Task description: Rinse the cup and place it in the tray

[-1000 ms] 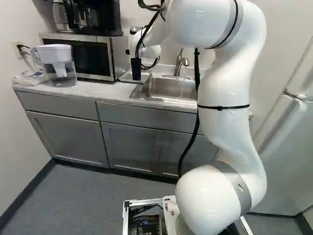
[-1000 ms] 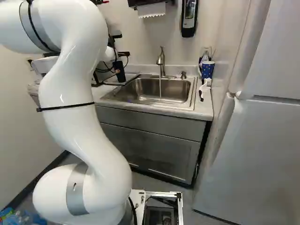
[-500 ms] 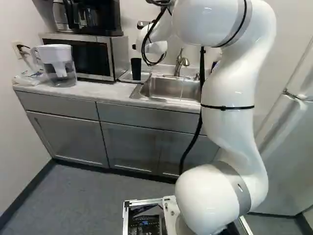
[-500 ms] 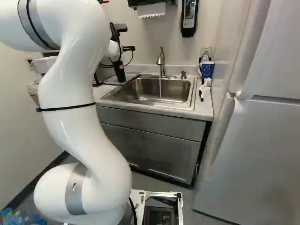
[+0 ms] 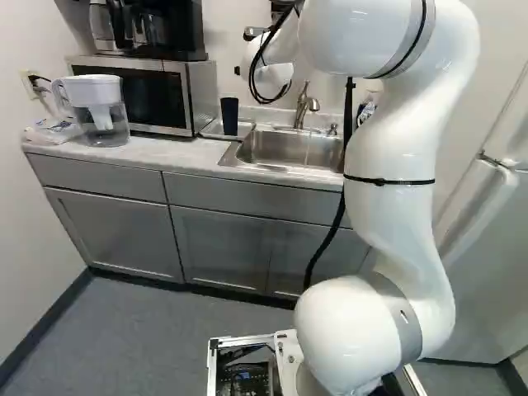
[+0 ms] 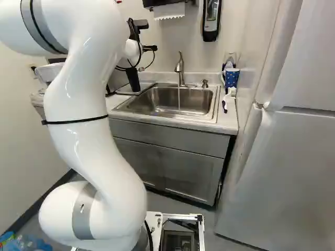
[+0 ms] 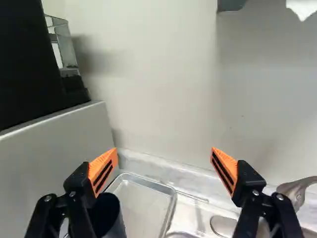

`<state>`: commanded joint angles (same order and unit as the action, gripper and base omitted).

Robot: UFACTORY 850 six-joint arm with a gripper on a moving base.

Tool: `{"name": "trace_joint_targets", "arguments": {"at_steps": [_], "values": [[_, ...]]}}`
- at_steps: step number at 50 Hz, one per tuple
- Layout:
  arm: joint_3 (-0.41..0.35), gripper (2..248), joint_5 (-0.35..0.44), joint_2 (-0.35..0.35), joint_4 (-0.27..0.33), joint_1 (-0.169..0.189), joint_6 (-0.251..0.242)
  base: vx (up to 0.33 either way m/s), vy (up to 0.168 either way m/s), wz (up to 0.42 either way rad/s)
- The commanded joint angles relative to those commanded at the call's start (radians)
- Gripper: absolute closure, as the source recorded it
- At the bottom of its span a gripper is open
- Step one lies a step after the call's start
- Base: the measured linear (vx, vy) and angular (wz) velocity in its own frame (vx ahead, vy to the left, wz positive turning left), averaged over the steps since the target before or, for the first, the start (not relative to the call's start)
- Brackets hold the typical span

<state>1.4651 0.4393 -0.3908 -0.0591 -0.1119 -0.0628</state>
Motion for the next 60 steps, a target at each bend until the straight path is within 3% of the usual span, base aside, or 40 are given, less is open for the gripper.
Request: {"name": "trace_joint_targets", "arguments": {"at_steps": [28, 60], "values": [[-0.009, 3, 0.0, 0.007, 0.0, 0.066, 0.0, 0.0, 0.0, 0.0], [0.034, 3, -0.004, -0.016, 0.0, 0.142, 0.0, 0.0, 0.0, 0.0]]}}
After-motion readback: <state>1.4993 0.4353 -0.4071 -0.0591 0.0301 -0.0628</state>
